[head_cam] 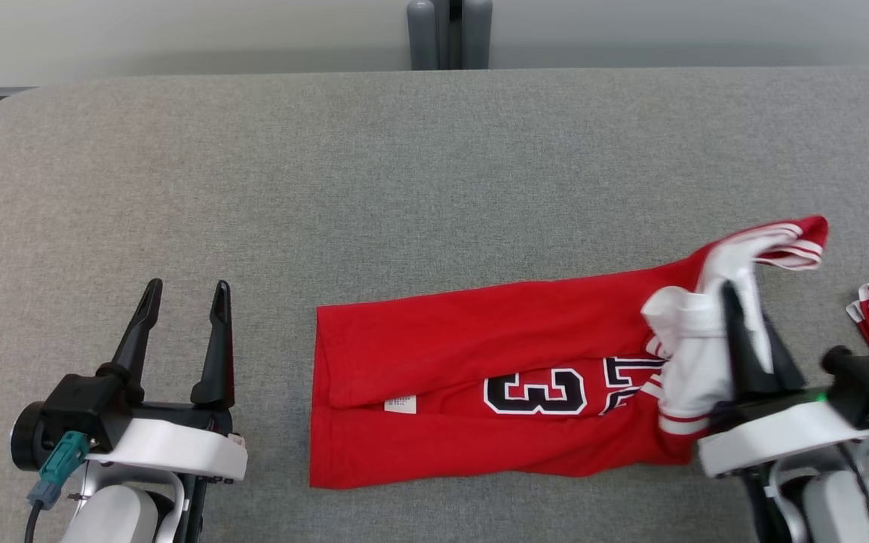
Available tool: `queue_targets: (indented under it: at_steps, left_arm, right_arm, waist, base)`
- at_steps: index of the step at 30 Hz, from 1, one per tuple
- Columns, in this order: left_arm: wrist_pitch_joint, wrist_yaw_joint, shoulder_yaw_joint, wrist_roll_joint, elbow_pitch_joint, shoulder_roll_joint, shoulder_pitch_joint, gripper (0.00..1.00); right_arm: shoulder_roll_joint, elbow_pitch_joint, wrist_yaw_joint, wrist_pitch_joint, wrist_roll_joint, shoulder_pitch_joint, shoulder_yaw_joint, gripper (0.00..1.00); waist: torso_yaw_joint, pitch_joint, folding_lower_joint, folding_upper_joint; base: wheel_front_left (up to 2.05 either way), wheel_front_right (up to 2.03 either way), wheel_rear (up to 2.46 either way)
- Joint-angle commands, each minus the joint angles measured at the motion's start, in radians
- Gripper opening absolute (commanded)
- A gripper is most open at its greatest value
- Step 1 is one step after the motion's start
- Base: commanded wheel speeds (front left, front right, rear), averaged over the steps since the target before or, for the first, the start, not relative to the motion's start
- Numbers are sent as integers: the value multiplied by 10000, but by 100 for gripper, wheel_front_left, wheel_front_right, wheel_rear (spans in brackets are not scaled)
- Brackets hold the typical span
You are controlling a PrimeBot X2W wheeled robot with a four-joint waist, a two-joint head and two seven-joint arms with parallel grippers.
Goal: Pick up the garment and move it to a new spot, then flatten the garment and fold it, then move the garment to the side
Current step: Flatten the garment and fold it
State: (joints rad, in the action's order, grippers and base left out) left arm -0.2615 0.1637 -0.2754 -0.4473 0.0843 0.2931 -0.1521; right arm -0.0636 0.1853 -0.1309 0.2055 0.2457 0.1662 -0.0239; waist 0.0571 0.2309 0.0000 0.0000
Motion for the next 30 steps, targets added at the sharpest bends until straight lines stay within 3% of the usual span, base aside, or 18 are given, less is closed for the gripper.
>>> queue_targets:
  at_steps: [1,5,9,20,30]
  left_arm:
    - [-34,-51,8,66,0,6,-93,100]
    - [-34,-85,-67,60,40,-29,-157,100]
    - [-34,-141,-183,44,107,-83,-256,100]
    - [-34,-308,-395,83,279,-334,-393,100]
    - [-34,-566,-541,171,525,-584,-690,100]
  right_arm:
    - [-7,-284,4,-113,-38,-84,-206,0]
    - [78,-1281,4,-667,0,-180,-1691,0]
    - [96,-1376,4,-1040,471,231,-3359,0]
    - [102,801,4,-614,2428,1865,-6220,0]
    - [99,2526,4,-103,3989,3215,-7664,0]
  waist:
    - [15,-12,0,0]
    - [96,-43,0,0]
    - [309,-79,0,0]
    - [956,80,0,0]
    - [1289,391,0,0]
  base:
    - [0,0,0]
    - [0,0,0]
    - [0,0,0]
    - [0,0,0]
    - [0,0,0]
